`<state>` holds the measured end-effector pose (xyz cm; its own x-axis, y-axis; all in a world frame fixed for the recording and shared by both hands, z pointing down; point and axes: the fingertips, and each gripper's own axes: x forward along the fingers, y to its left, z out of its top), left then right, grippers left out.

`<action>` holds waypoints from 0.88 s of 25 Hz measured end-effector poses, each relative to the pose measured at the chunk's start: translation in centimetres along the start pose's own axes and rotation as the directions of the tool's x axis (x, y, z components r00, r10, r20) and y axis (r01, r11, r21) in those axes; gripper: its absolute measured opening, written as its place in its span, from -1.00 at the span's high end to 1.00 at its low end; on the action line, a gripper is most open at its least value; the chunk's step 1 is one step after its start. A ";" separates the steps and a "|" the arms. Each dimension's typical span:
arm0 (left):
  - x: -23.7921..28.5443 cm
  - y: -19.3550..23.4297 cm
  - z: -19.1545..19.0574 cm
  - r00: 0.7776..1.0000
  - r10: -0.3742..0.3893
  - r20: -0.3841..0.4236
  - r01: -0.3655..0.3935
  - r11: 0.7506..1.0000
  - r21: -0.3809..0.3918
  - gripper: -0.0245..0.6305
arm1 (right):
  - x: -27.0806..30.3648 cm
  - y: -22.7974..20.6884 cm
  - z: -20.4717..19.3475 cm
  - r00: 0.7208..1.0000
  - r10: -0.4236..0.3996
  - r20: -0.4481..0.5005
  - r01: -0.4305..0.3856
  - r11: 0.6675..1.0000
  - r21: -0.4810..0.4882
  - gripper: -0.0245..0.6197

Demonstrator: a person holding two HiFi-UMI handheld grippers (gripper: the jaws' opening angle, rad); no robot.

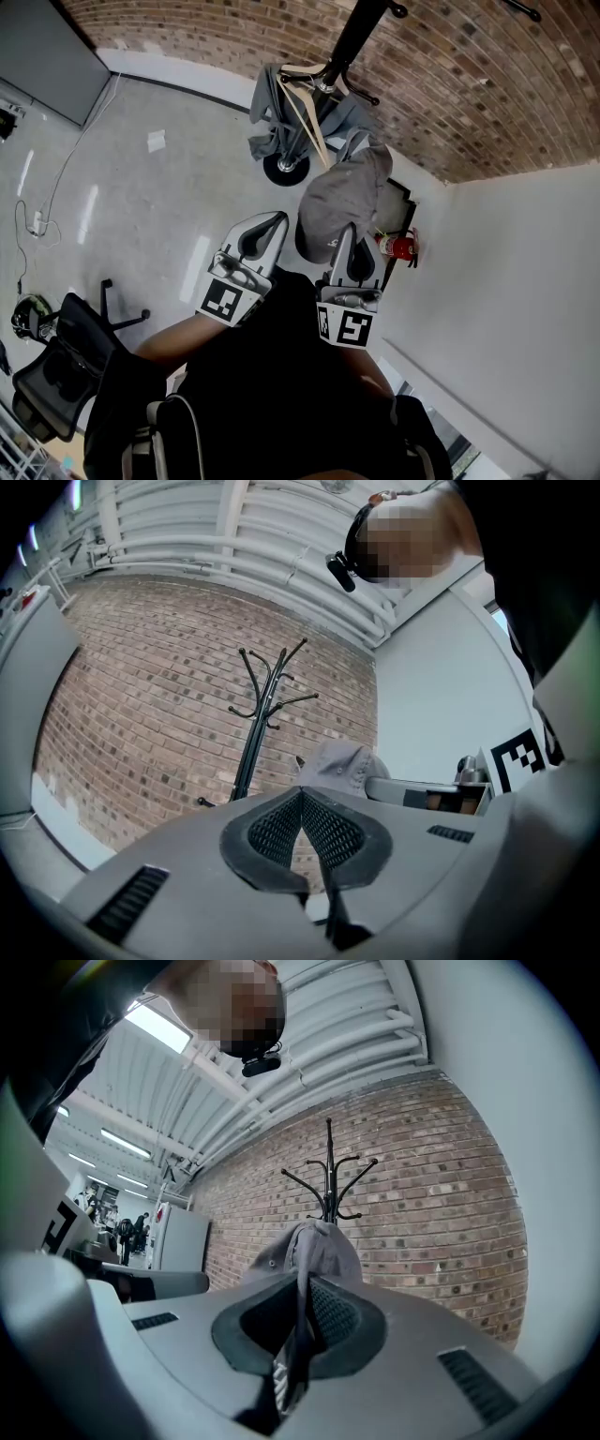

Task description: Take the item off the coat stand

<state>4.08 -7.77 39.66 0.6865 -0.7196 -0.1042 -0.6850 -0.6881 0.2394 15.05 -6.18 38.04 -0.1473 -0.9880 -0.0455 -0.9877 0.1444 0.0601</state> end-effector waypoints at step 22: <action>-3.0 5.1 3.8 0.999 -0.031 0.009 0.031 0.999 -0.033 0.87 | 1.0 6.6 0.2 0.998 -0.038 -0.055 0.035 0.998 -0.043 0.85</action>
<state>-2.38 -9.43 37.56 0.7054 -0.6986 -0.1200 -0.6547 -0.7070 0.2673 8.34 -6.19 38.17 -0.1069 -0.9942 0.0073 -0.9891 0.1071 0.1012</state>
